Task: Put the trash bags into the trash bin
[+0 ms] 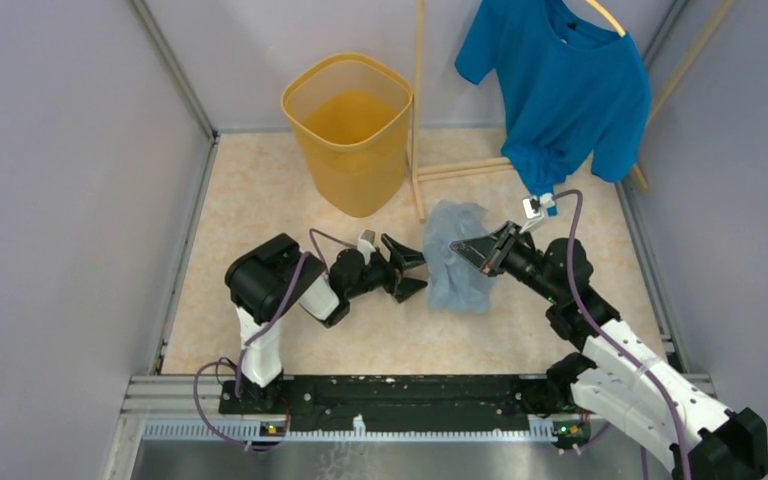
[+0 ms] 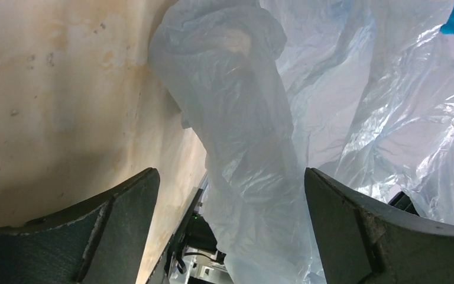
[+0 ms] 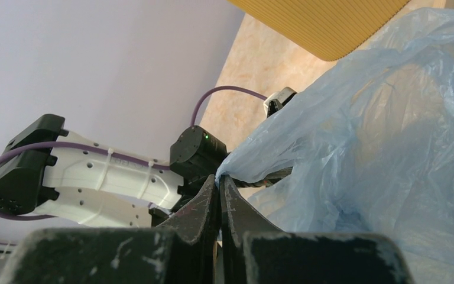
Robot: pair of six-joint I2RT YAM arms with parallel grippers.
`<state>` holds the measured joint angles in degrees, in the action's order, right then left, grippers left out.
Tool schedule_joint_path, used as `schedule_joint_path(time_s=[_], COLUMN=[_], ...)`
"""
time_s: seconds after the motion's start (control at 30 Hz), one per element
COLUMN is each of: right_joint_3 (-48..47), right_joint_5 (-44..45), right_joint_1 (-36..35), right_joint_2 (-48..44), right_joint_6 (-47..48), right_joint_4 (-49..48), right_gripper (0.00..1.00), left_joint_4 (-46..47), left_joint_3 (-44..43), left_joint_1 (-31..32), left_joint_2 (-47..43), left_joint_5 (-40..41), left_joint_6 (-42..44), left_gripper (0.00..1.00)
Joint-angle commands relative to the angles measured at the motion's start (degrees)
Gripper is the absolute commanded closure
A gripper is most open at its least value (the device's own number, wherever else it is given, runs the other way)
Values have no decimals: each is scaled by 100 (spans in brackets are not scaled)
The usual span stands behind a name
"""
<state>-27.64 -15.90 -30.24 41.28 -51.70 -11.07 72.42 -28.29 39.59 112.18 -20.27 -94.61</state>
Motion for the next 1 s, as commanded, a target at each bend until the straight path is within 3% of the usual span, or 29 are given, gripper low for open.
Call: schedule_joint_path(time_s=[0.0, 0.13, 0.3, 0.47, 0.57, 0.7, 0.8, 0.9, 0.97], right_joint_3=[-177, -188, -173, -163, -147, -204, -342, -550, -698], right_joint_5=[-77, -63, -71, -71, -80, -32, 253, 837, 1218], right_joint_1=[34, 35, 36, 36, 36, 36, 37, 36, 39], right_joint_2=[-2, -40, -10, -25, -23, -92, -281, -484, -492], right_joint_6=[-27, -4, -18, -17, -27, 45, 330, 769, 1078], right_joint_4=[-210, -159, -202, -200, -220, -56, 447, 1303, 1756], right_gripper=[100, 100, 100, 100, 100, 100, 100, 100, 100], left_joint_4=[237, -101, -183, -168, -54, -84, -1058, -3197, -4610], left_joint_3=[309, 420, -48, -333, -451, -412, -236, -255, -446], left_joint_1=[-46, -122, 10, 323, 358, 179, -58, -179, -153], left_joint_2=[-411, -693, -561, -337, -134, -109, -779, -2246, -3116], left_joint_5=[-90, -95, -420, -392, -384, -251, 55, 901, 1881], left_joint_6=[-10, 142, 359, 400, 418, 716, 1539, 2865, 3684], left_gripper=[1, 1, 2, 9, 19, 45, 62, 78, 86])
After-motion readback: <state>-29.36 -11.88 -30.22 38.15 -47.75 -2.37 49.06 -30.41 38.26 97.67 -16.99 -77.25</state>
